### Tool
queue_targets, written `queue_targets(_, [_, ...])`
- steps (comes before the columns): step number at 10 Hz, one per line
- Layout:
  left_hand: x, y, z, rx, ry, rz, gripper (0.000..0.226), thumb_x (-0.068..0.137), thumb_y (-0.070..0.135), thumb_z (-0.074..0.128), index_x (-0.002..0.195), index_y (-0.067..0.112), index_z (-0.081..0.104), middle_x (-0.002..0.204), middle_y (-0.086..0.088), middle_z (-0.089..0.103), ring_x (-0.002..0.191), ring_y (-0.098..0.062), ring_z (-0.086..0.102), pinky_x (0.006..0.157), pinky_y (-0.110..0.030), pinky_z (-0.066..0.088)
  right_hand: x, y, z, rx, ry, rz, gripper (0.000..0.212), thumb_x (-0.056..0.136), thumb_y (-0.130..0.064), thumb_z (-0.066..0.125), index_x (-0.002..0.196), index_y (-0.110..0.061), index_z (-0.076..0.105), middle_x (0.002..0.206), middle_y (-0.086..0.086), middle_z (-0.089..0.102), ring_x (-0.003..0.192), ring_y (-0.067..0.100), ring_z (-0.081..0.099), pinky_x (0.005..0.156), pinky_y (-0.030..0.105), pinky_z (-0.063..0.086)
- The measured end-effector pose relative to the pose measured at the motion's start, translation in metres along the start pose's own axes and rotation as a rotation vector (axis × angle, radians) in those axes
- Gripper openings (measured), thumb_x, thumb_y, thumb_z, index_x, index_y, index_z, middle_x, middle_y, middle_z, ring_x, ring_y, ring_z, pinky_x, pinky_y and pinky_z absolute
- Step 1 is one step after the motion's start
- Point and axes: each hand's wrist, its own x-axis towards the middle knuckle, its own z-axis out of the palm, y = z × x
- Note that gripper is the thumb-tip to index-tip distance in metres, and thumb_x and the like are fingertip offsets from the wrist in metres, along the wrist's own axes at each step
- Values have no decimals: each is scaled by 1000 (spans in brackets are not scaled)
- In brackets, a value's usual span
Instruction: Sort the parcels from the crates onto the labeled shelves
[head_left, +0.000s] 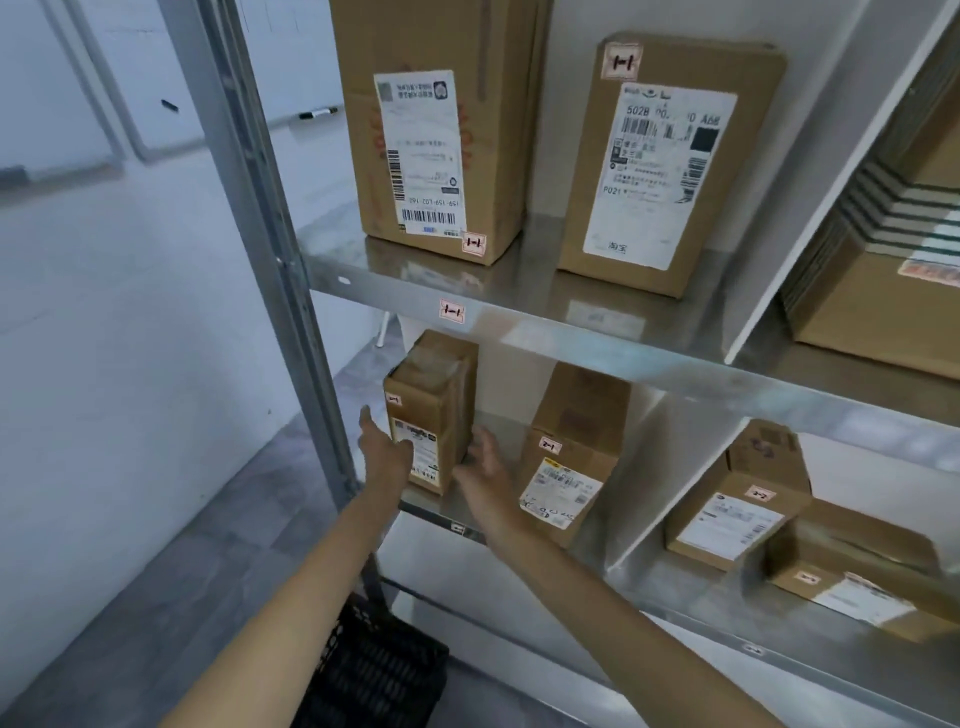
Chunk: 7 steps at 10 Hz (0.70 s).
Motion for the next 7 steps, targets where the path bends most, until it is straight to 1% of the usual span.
queue_targets(1, [12, 8, 3, -67, -126, 29, 74, 88, -12, 46, 147, 13, 9, 144, -25, 33, 129, -43, 39, 104, -57, 35, 29, -17, 11, 9, 21, 55, 68, 91, -13, 51, 148, -33, 19, 144, 5, 45, 127, 25, 48, 106, 47, 41])
queue_targets(2, [16, 10, 11, -47, -160, 94, 68, 85, -15, 46, 142, 10, 18, 139, -19, 38, 127, -35, 42, 104, -51, 40, 46, -25, 19, 106, 0, 59, 72, 88, -3, 50, 147, -34, 22, 140, 5, 48, 124, 25, 48, 105, 45, 42])
queue_targets(3, [20, 11, 19, -67, -168, 120, 68, 83, -17, 45, 142, 8, 21, 138, -17, 39, 127, -29, 43, 106, -45, 40, 55, -31, 19, 118, 5, 39, 70, 88, 0, 50, 145, -32, 27, 139, 2, 49, 122, 21, 49, 105, 42, 42])
queue_targets(4, [26, 8, 25, -81, -176, 110, 67, 83, -16, 44, 142, 11, 24, 135, -16, 43, 123, -29, 46, 105, -47, 41, 64, -27, 11, 112, 22, 74, 69, 88, 0, 49, 147, -28, 27, 137, 6, 51, 116, 20, 52, 105, 41, 43])
queue_targets(5, [26, 13, 26, -87, -204, 76, 67, 85, -15, 41, 143, 13, 22, 135, -19, 44, 122, -32, 48, 103, -51, 42, 68, -24, 4, 100, 13, 118, 68, 86, 4, 48, 146, -24, 30, 122, 9, 57, 114, 25, 54, 103, 41, 44])
queue_targets(6, [29, 11, 24, -57, -219, -25, 69, 92, -6, 40, 149, 15, 8, 145, -18, 37, 129, -34, 43, 107, -49, 37, 67, -23, -3, 106, -17, 149, 63, 87, 3, 47, 143, -23, 33, 120, 13, 61, 113, 27, 57, 102, 41, 46])
queue_targets(7, [26, 10, 19, 4, -104, -114, 65, 95, 0, 39, 150, 12, 7, 145, -19, 38, 128, -35, 44, 102, -42, 41, 59, -22, -12, 61, -43, 151, 56, 89, -6, 50, 140, -25, 35, 130, 13, 57, 123, 25, 51, 104, 37, 41])
